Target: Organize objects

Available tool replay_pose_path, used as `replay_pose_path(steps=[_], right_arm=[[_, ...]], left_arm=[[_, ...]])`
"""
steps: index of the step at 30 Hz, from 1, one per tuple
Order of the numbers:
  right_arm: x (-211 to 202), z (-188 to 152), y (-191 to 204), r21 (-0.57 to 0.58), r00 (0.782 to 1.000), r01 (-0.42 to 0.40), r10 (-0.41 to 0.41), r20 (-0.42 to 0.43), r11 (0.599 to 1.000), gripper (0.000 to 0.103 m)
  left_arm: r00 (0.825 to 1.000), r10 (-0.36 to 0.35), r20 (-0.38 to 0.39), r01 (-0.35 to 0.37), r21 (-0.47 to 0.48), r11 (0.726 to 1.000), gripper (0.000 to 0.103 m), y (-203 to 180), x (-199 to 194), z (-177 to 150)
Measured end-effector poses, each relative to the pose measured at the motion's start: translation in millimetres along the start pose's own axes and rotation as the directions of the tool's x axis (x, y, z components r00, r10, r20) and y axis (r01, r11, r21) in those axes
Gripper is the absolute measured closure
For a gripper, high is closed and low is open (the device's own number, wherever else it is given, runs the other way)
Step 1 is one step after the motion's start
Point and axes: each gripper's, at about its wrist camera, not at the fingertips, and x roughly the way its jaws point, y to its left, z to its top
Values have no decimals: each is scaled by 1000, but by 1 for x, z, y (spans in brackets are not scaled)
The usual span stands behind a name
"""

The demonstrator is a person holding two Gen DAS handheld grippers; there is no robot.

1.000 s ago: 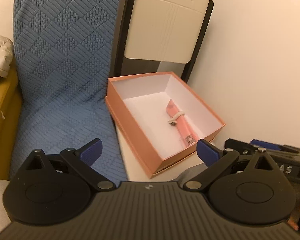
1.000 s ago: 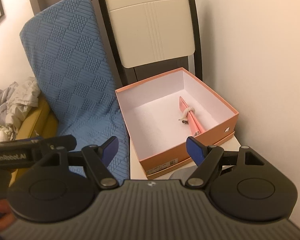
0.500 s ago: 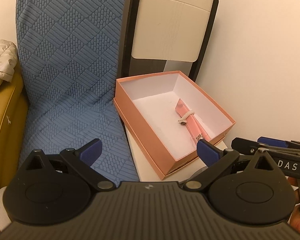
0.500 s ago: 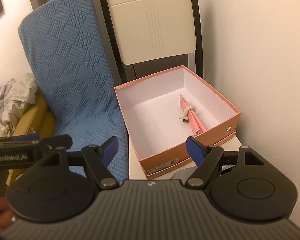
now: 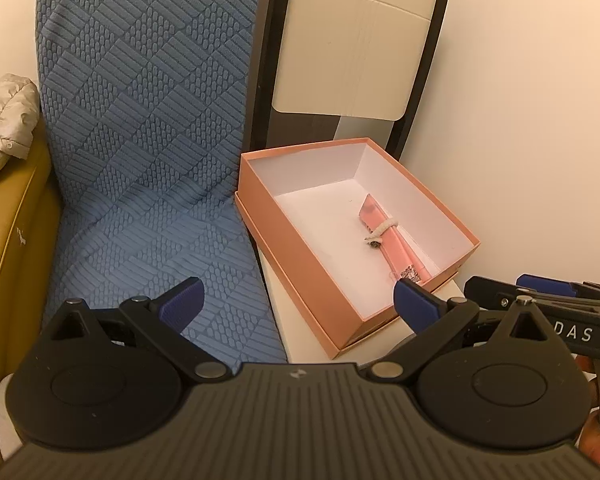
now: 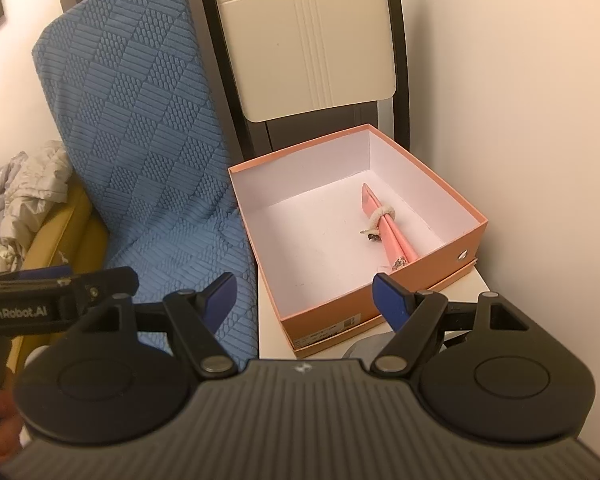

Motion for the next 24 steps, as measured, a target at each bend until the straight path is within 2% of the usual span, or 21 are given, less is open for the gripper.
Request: replay_pose_path(steps=[24], right_arm=[[-1,-1,-1,12,1000,10,-10,-3,1000,27]], left_arm=[[1000,-1,3,1,-3,1000,0,0,-3,1]])
